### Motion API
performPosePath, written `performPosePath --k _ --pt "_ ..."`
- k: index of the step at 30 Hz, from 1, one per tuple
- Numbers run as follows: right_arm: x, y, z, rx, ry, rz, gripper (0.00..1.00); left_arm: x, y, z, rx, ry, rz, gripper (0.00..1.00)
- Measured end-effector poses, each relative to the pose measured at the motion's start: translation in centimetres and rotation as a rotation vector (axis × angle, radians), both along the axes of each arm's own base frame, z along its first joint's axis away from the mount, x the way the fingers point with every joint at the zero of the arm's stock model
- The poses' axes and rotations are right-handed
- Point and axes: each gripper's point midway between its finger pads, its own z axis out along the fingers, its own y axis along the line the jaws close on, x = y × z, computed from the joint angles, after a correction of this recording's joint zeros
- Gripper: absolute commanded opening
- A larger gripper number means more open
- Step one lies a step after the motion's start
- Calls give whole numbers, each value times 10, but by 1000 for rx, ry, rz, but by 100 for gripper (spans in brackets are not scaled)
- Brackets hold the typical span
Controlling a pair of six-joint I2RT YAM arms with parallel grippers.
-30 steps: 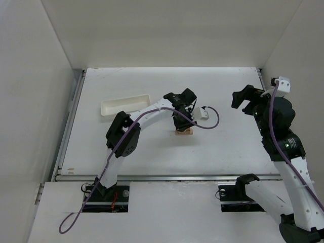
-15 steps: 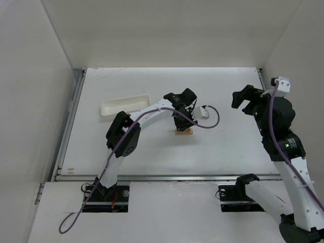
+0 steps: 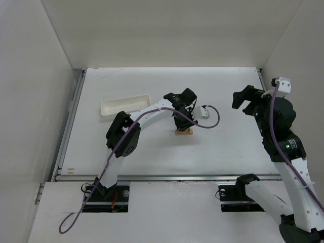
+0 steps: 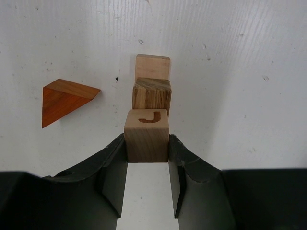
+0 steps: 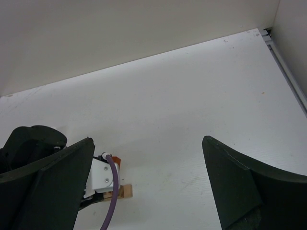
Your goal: Build the wood block tower
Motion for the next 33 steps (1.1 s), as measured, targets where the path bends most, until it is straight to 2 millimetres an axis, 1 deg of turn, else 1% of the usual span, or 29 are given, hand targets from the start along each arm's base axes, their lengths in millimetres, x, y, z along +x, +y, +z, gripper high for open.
performPosePath --k 9,33 --pt "0 0 0 -1 1 -2 100 -4 -3 0 -8 10 -10 10" --pt "0 0 0 -1 2 -1 100 -2 -2 -2 4 -6 -16 10"
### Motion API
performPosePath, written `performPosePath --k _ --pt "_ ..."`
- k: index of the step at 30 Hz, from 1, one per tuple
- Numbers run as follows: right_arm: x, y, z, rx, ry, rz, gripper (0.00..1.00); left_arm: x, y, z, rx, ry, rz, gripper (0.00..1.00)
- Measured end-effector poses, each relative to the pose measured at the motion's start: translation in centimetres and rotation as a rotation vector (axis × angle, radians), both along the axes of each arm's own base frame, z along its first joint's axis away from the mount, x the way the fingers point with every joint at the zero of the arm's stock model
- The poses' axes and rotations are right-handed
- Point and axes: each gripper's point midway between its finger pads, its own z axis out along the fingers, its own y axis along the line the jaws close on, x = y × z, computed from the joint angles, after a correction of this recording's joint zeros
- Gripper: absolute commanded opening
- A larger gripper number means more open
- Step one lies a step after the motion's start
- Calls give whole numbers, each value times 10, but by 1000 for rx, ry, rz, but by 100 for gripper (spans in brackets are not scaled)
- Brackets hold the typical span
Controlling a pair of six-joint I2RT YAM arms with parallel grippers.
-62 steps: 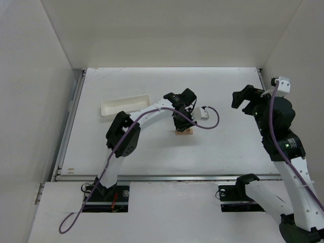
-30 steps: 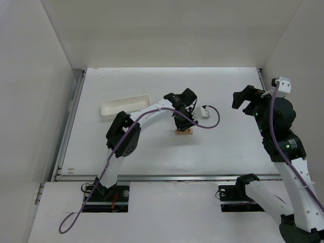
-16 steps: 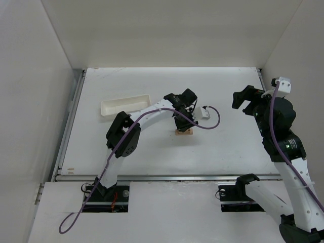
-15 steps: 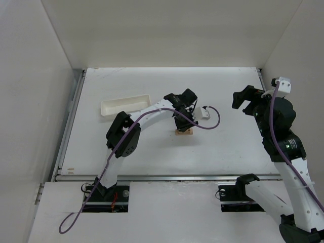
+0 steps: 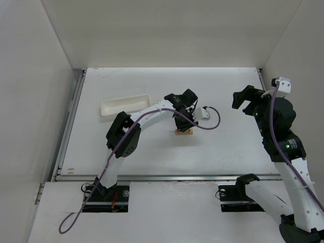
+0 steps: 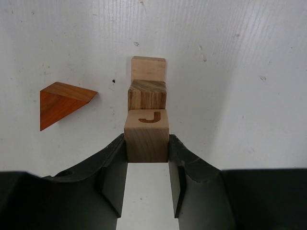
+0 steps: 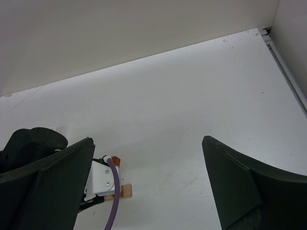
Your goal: Build the wood block tower
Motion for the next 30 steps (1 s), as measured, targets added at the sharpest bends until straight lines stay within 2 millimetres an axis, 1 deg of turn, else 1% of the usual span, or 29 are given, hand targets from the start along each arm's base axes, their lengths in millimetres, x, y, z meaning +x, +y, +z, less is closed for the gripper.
performPosePath --k 2,3,4,5,9,14,16,18,20,29,30 --pt "0 0 0 0 0 0 100 0 0 0 1 -2 0 11" --pt "0 0 0 0 0 0 100 1 0 0 2 -3 -2 16" --pt "0 0 0 0 0 0 100 1 0 0 2 -4 -3 16" --pt "0 0 0 0 0 0 100 1 0 0 2 -5 -4 27" --pt "0 0 0 0 0 0 100 1 0 0 4 -8 -5 44" --pt "0 0 0 0 0 0 100 3 3 -2 19 -19 -8 49" --pt "0 0 0 0 0 0 100 4 3 -2 21 -23 -9 49" --pt "0 0 0 0 0 0 100 4 4 -2 22 -24 -12 52" --pt "0 0 0 0 0 0 100 4 4 -2 22 -25 -14 52" --pt "0 2 0 2 0 12 100 2 3 -2 20 -18 -24 59" --pt "0 3 0 2 1 15 100 2 4 -1 20 -17 -25 61"
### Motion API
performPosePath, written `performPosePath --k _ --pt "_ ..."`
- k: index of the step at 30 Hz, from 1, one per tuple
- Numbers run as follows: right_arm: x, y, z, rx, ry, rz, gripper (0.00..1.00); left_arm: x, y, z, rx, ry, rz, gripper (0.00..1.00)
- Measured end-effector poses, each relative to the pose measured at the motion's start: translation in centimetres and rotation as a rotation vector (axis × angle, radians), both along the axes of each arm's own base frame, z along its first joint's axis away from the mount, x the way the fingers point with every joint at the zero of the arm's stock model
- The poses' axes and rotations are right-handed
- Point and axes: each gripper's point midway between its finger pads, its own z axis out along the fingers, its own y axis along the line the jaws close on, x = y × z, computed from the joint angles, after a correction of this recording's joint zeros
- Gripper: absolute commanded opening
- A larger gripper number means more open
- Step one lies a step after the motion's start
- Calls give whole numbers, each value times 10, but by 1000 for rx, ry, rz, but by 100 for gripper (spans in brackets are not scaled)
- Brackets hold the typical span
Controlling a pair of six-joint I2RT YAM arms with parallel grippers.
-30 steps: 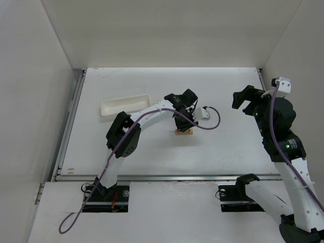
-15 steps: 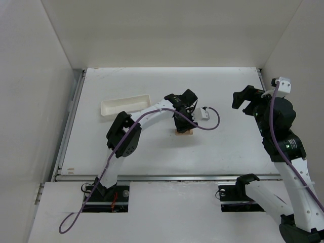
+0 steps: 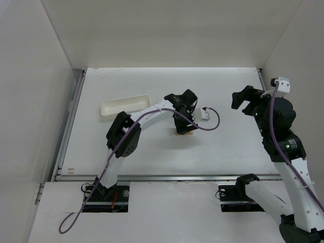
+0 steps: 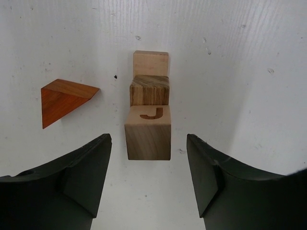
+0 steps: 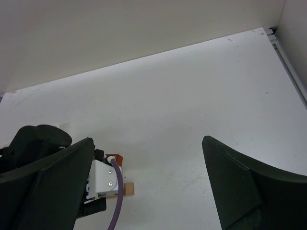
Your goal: Build the wood block tower
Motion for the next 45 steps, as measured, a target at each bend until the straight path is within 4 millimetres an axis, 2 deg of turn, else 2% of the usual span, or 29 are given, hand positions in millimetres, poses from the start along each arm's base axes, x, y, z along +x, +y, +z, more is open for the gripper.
performPosePath --k 5,13,16,20,26,30,32,34,36,39,42,45 --pt "0 6 0 5 2 36 100 0 0 12 -19 -16 -3 63" --pt "11 23 10 13 27 112 100 2 1 71 -145 -71 24 64" --pt "19 31 11 19 54 136 100 7 14 93 -209 -71 72 64" --pt "37 46 -3 27 129 192 100 16 50 116 -282 -71 179 63" --pt "76 84 -49 48 308 327 100 37 114 137 -361 -93 392 63" --pt "98 110 -95 63 447 415 100 57 152 130 -358 -111 541 63" --pt "115 125 -119 45 516 439 100 59 165 120 -332 -109 593 63" --pt "133 146 -142 11 571 471 99 57 170 111 -308 -103 619 63" --pt "141 169 -172 -33 629 513 99 52 173 104 -293 -100 632 63" --pt "133 190 -216 -97 736 568 99 47 178 102 -282 -113 645 63" --pt "124 196 -248 -156 818 591 94 46 182 105 -287 -140 653 63" --pt "126 194 -275 -205 876 584 93 50 186 108 -293 -159 666 63"
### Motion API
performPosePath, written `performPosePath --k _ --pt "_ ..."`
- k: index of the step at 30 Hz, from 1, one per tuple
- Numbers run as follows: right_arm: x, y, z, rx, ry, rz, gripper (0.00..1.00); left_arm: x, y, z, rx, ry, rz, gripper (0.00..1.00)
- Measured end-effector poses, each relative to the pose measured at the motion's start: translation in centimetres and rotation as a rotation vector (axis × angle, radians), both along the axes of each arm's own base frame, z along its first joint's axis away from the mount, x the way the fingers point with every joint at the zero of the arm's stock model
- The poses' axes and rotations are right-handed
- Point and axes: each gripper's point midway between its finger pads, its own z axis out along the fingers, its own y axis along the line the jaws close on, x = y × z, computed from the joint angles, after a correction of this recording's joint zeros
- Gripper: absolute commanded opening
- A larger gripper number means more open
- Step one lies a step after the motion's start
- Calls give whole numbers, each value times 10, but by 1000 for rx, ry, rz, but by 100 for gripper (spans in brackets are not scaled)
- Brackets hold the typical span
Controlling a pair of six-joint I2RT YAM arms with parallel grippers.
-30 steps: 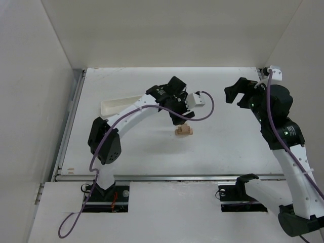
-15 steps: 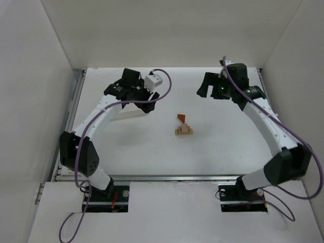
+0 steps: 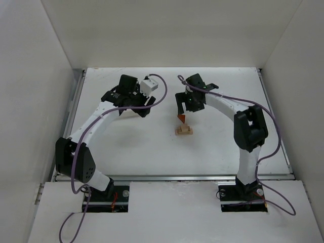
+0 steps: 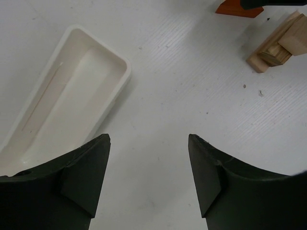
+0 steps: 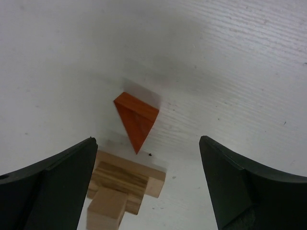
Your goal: Build the wood block tower
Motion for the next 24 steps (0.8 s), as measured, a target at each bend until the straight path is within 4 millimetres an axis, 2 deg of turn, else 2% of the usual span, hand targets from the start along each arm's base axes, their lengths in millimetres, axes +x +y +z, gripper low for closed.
performPosePath --k 4,9,17,24 --pt "-1 -9 -26 -78 35 -7 93 5 7 0 2 -7 25 63" --pt "-2 -6 -28 -110 17 10 93 8 10 1 6 -17 38 63" --pt "-3 0 -33 -157 -12 30 87 9 11 1 13 -21 46 63" --pt "-2 5 -54 -194 2 44 74 9 12 1 15 -22 48 63"
